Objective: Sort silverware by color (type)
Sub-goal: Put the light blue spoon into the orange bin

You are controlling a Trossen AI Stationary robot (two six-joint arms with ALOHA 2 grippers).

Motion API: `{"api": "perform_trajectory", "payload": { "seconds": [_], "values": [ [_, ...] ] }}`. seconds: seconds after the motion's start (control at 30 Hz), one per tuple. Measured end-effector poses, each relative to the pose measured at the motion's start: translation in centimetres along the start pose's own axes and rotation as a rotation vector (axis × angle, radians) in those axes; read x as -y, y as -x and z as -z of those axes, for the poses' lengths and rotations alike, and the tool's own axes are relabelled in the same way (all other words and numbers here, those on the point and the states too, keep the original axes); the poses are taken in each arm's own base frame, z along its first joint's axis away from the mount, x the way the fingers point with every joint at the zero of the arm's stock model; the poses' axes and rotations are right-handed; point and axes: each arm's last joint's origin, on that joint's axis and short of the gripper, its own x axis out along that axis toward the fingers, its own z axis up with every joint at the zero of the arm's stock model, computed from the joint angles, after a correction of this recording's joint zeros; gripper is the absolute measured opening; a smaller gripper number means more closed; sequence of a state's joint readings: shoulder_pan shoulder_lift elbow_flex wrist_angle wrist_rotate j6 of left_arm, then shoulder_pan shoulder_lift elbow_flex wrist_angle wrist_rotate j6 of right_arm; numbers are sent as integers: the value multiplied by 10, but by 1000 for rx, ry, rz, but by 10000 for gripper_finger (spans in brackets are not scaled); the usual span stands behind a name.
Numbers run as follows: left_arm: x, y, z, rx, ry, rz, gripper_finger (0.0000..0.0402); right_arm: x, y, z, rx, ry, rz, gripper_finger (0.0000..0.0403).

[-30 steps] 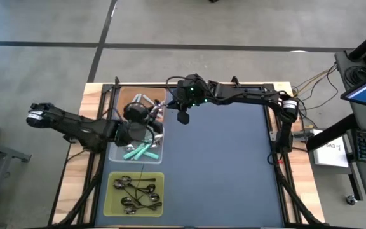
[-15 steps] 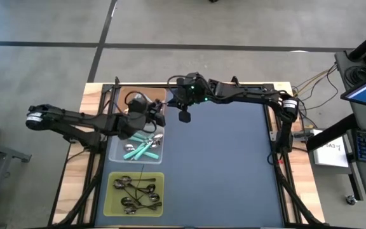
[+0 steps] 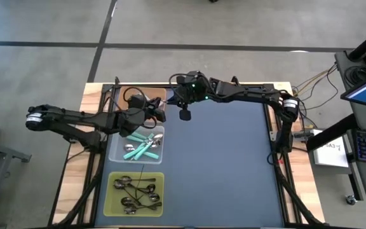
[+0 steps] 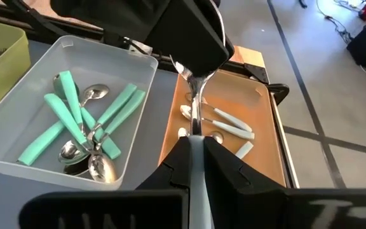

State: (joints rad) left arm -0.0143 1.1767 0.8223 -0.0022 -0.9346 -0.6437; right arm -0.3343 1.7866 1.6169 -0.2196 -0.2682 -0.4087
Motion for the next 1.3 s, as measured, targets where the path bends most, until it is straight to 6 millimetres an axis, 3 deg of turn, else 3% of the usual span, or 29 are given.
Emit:
{"api": "perform_trajectory", "payload": {
  "seconds": [0.27, 0.57, 0.73, 1.03, 1.3],
  "values": [
    [-3, -6, -4, 10, 33, -9, 3, 4, 5, -1, 0, -5, 13, 21],
    [-15, -21, -11, 15, 32, -68, 1, 13, 13, 4, -42, -42, 28, 124],
    [-28, -28, -10, -13, -26, -142, 1, 24, 24, 17, -136, -124, 29, 155],
    [-62, -30, -1, -205, -106, -306, 0, 45, 54, 43, -331, -337, 48, 144],
    [-99, -31, 4, -449, -151, -415, 0, 49, 80, 41, -358, -364, 67, 123]
  ]
}}
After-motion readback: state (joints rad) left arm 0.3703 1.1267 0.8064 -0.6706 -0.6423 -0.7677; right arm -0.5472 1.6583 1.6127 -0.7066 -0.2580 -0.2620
